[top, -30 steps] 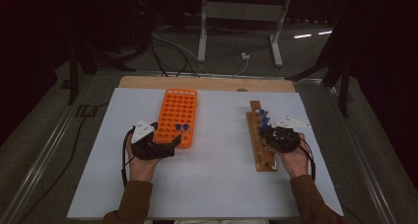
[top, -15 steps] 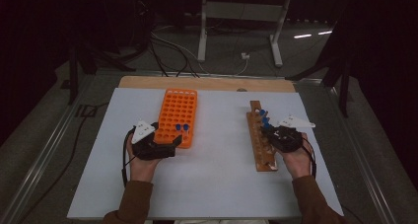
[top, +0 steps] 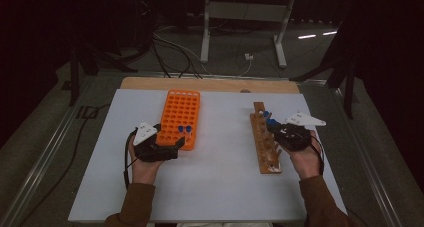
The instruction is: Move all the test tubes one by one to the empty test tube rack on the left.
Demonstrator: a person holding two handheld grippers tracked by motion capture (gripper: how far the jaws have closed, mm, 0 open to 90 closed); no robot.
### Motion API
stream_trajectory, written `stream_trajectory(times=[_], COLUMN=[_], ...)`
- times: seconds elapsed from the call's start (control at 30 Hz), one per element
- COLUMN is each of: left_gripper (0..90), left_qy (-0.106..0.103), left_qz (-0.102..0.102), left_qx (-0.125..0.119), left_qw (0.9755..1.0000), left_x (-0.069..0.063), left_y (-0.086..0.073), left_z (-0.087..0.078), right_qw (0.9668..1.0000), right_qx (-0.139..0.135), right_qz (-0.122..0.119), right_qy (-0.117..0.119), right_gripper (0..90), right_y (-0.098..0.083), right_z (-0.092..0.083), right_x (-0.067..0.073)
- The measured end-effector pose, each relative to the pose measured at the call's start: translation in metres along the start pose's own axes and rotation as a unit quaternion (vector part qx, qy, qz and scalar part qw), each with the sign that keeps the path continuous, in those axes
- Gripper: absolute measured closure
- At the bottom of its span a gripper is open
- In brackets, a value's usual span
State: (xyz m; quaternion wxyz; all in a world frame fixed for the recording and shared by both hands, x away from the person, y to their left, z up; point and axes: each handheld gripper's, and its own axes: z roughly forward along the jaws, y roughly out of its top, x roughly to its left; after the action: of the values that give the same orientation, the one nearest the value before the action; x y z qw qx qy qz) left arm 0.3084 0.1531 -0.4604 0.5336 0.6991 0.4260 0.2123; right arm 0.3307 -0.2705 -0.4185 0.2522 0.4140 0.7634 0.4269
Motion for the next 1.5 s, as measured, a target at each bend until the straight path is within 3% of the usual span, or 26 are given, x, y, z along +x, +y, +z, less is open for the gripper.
stream_trajectory(times=[0.57, 1.5], left_gripper=[0.8, 0.8], left_qy=[0.002, -0.005], left_qz=[0.007, 0.023], left_qx=[-0.002, -0.004], left_qw=[1.0000, 0.9997], left_x=[-0.003, -0.014], left_y=[0.003, 0.008], left_z=[-0.001, 0.002], right_qw=[0.9995, 0.9971], right_qx=[-0.028, -0.022], right_qz=[-0.008, -0.029], right_qy=[0.008, 0.067], right_gripper=[76.9, 76.7], right_y=[0.022, 0.026], right_z=[-0.017, -0.002], right_x=[0.004, 0.039])
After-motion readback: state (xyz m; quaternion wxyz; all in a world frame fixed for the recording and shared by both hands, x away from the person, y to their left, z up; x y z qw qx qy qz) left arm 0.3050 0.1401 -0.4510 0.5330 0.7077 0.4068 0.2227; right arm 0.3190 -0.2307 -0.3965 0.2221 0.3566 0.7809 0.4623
